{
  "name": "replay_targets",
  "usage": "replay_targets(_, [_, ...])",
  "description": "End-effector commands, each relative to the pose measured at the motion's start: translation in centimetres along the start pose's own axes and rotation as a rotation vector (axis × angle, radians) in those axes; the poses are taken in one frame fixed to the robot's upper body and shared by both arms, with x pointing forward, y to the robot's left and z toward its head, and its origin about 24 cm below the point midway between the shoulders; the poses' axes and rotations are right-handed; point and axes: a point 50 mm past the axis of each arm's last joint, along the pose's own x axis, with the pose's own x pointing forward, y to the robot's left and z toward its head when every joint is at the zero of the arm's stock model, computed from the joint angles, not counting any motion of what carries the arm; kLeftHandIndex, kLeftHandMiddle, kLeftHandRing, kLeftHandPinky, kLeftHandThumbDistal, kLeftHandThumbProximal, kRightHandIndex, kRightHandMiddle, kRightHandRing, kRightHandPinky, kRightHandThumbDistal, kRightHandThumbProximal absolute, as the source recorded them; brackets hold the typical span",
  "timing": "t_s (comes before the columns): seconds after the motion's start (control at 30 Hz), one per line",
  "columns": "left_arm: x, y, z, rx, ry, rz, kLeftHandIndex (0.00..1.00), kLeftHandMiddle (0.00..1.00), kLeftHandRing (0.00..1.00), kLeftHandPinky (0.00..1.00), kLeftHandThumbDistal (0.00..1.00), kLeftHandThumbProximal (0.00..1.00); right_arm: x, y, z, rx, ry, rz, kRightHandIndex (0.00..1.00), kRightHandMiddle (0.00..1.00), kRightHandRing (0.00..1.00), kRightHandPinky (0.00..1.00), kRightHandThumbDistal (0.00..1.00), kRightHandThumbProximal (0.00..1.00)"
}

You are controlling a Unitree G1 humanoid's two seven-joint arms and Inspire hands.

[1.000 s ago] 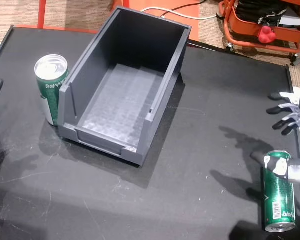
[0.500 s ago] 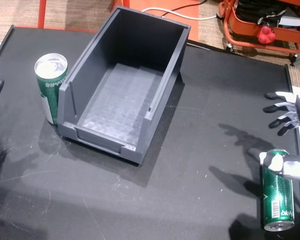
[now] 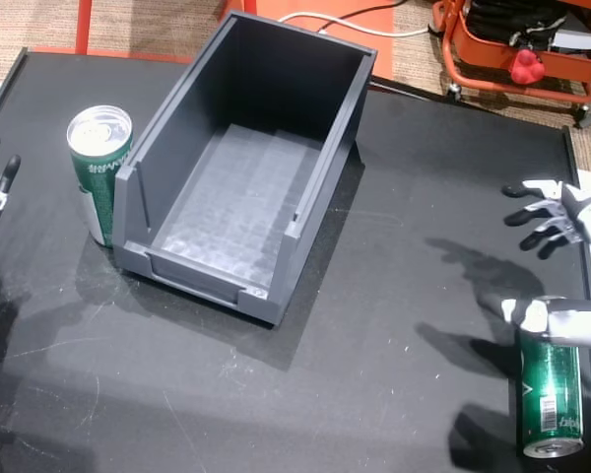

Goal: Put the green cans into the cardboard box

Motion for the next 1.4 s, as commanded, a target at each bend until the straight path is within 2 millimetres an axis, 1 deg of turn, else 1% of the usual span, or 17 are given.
replay_targets(0.0, [-0.2,0.2,-0.2,0.008,0.025,-0.004,0.95,0.9,0.93,0.89,0.4,0.8,-0.9,-1.4,-0.4,-0.047,0.033,-0.005,0.5,0.53,0.67,0.78,1.0,0.16])
replay_targets(0.1, [-0.3,0.3,-0.5,-0.011,0.035,-0.003,0.95,0.89,0.93,0.86,0.38,0.79,-1.5,-2.9,-0.6,-0.105,0.05,-0.023,0.49,0.53,0.64,0.77,1.0,0.17])
replay_targets(0.13, [-0.4,0.2,-0.6,-0.01,0.036,-0.007,0.95,0.89,0.94,0.86,0.37,0.79,-1.7,-3.3,-0.7,-0.119,0.053,-0.028,0.49,0.52,0.64,0.77,1.0,0.21])
replay_targets(0.2, [-0.4,0.2,-0.7,-0.001,0.034,-0.008,0.94,0.88,0.94,0.85,0.39,0.8,-2.0,-4.1,-0.9,-0.141,0.069,-0.031,0.48,0.51,0.64,0.77,1.0,0.23])
replay_targets(0.33, [-0.6,0.2,-1.0,-0.031,0.035,-0.012,0.95,0.9,0.94,0.83,0.38,0.77,-2.9,-5.6,-1.2,-0.225,0.124,0.001,0.46,0.49,0.63,0.79,1.0,0.3])
replay_targets(0.47, [-0.8,0.2,-1.2,-0.017,0.039,-0.004,0.93,0.88,0.93,0.86,0.4,0.76,-4.2,-7.0,-1.7,-0.278,0.192,0.012,0.45,0.48,0.64,0.78,0.99,0.23])
replay_targets(0.53, [-0.9,0.2,-1.1,-0.017,0.039,-0.004,0.92,0.88,0.93,0.85,0.41,0.76,-4.9,-7.4,-2.1,-0.285,0.225,0.015,0.46,0.49,0.64,0.79,1.0,0.22])
replay_targets(0.6, [-0.9,0.1,-1.1,-0.015,0.036,-0.004,0.93,0.89,0.94,0.84,0.41,0.78,-5.7,-7.4,-2.5,-0.272,0.262,0.023,0.48,0.51,0.65,0.79,1.0,0.17])
replay_targets(0.7, [-0.8,0.1,-1.0,-0.035,0.029,0.005,0.94,0.88,0.94,0.81,0.42,0.78,-6.9,-6.3,-3.3,-0.248,0.298,0.042,0.49,0.53,0.65,0.78,1.0,0.12])
replay_targets(0.8, [-0.7,0.0,-0.7,-0.018,0.032,0.0,0.94,0.9,0.96,0.83,0.41,0.81,-7.9,-3.9,-4.3,-0.201,0.324,0.068,0.48,0.52,0.66,0.78,1.0,0.1])
replay_targets(0.93, [-0.6,0.0,-0.4,-0.01,0.032,-0.013,0.94,0.9,0.95,0.86,0.41,0.79,-8.5,-0.2,-5.3,-0.147,0.36,0.111,0.51,0.55,0.7,0.8,1.0,0.15])
replay_targets(1.0, [-0.5,0.0,-0.3,-0.004,0.03,-0.025,0.95,0.9,0.95,0.89,0.37,0.82,-8.5,1.3,-5.4,-0.138,0.354,0.111,0.51,0.57,0.71,0.82,1.0,0.1])
replay_targets(1.1, [-0.4,0.0,0.1,0.013,0.026,-0.027,0.96,0.89,0.94,0.88,0.38,0.83,-8.4,3.1,-5.6,-0.09,0.353,0.063,0.54,0.59,0.73,0.85,0.98,0.14])
replay_targets(1.13, [-0.4,0.1,0.2,0.009,0.027,-0.021,0.96,0.88,0.92,0.87,0.41,0.8,-8.3,3.6,-5.6,-0.067,0.356,0.04,0.55,0.6,0.75,0.85,0.95,0.16])
replay_targets(1.2, [-0.3,0.1,0.3,0.011,0.026,-0.015,0.94,0.87,0.91,0.87,0.4,0.8,-8.2,4.2,-5.7,-0.028,0.363,0.004,0.55,0.61,0.77,0.86,0.89,0.22])
replay_targets(1.3, [-0.3,0.1,0.4,-0.01,0.021,-0.009,0.94,0.88,0.93,0.86,0.39,0.77,-8.1,5.0,-5.8,0.047,0.374,-0.065,0.55,0.61,0.79,0.87,0.85,0.23])
replay_targets(1.37, [-0.2,0.0,0.5,-0.029,0.018,-0.006,0.95,0.88,0.94,0.85,0.4,0.74,-7.9,5.4,-5.8,0.093,0.379,-0.099,0.55,0.61,0.8,0.88,0.84,0.29])
